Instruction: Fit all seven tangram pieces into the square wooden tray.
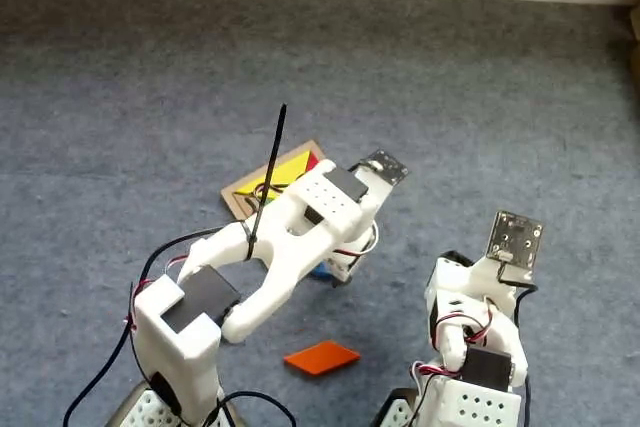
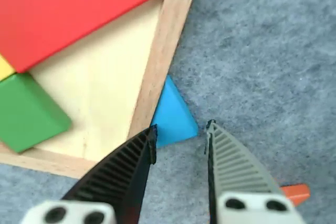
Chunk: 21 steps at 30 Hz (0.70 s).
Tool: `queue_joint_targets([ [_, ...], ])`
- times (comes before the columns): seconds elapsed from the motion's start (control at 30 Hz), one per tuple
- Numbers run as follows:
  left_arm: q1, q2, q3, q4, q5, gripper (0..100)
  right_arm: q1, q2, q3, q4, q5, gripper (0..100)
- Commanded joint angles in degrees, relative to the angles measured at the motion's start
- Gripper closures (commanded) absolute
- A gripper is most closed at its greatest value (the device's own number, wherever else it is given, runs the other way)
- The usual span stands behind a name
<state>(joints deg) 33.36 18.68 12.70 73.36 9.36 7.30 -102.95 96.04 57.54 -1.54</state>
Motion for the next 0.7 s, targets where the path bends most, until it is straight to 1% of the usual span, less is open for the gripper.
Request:
queue_joint_targets([
  [0.0,-1.19,0.04,-1.27,0.09,-0.09,84,0.66,-0.92,6.37,-0.13,0.0,98.7],
  [0.47,-1.1,0.31,-1.36,-1.14,-0.09,83,0.66,-0.92,6.37,-0.13,0.0,98.7],
  [0.57,-1.19,0.31,-1.89,-1.14,0.26,80,0.66,-0.92,6.37,-0.13,0.0,98.7],
  [0.67,-1.19,0.31,-1.98,-1.23,0.26,79,0.66,-0.92,6.37,-0.13,0.0,98.7],
])
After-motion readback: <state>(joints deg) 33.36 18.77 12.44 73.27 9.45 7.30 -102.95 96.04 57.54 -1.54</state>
